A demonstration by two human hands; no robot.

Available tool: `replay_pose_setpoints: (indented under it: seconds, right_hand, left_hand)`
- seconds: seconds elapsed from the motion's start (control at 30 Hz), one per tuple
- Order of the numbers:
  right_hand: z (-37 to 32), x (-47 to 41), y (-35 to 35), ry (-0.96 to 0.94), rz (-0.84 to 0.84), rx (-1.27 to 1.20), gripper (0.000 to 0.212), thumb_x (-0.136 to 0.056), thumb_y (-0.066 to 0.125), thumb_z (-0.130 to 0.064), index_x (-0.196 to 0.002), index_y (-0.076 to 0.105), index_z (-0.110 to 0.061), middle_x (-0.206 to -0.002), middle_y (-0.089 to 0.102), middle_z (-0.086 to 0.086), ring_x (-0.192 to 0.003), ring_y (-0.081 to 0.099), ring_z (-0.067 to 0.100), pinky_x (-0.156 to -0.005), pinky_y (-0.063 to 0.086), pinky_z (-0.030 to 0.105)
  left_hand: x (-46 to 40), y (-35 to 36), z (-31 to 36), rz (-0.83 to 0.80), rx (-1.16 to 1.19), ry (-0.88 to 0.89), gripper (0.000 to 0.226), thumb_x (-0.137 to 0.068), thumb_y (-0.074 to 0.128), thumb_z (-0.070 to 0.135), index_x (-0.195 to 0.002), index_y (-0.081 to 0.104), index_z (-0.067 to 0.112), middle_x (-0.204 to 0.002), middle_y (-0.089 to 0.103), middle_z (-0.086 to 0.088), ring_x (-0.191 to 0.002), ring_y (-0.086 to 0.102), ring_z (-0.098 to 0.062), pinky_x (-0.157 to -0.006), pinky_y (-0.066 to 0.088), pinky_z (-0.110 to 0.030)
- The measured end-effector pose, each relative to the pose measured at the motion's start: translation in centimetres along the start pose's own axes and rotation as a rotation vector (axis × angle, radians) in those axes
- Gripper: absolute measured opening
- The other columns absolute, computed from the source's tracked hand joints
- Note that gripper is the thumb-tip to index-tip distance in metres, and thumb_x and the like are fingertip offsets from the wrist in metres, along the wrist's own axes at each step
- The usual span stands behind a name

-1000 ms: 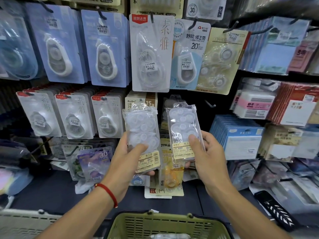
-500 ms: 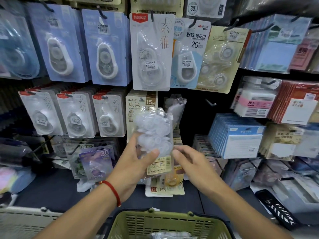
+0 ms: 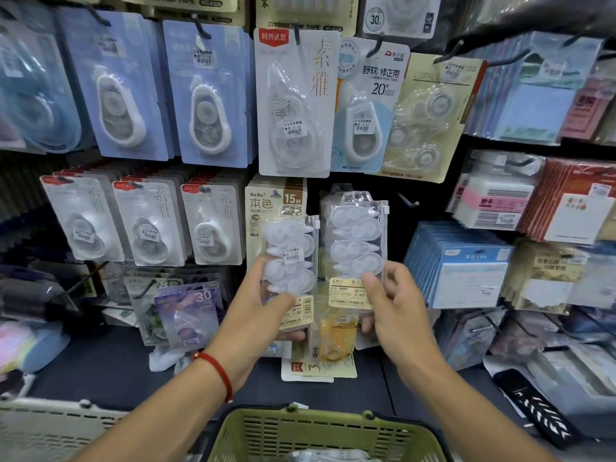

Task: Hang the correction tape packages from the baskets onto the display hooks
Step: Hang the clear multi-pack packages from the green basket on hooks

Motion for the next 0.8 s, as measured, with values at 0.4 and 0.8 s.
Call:
replay_pose_setpoints:
  seconds: [0.4, 0.8]
  right_hand:
    - [0.0, -0.5, -0.5, 0.003, 0.004, -0.073, 0.017, -0.108, 0.055, -0.035, -0.12, 0.063, -0.025, -0.1, 0.08, -0.001, -0.081, 0.077, 0.019, -0.063, 0.061, 0.029]
    - [0.6, 0.6, 2.2, 0.03, -0.287, 0.215, 0.021, -0.104, 0.06, -0.045, -0.119, 0.069, -0.034, -0.118, 0.074, -0.013, -0.113, 0.067, 0.007, -0.098, 0.058, 0.042]
  left_hand:
    - [-0.2, -0.8, -0.1, 0.06, 0.002, -0.011, 0.042, -0.101, 0.06, -0.002, -0.123, 0.064, 0.033, -0.116, 0.075, 0.003, -0.087, 0.075, -0.003, -0.071, 0.067, -0.052]
    - [0.5, 1.2, -0.4, -0.126, 0.042, -0.04, 0.036, -0.103, 0.062, 0.005, -0.131, 0.059, 0.026, -0.12, 0.077, -0.008, -0.098, 0.078, -0.031, -0.071, 0.067, -0.051]
Point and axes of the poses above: each hand's wrist, its own x-axis away from the middle knuckle, its own y-axis out of the palm, z = x × y, the point moved 7 cm from there along -x, towards the middle knuckle
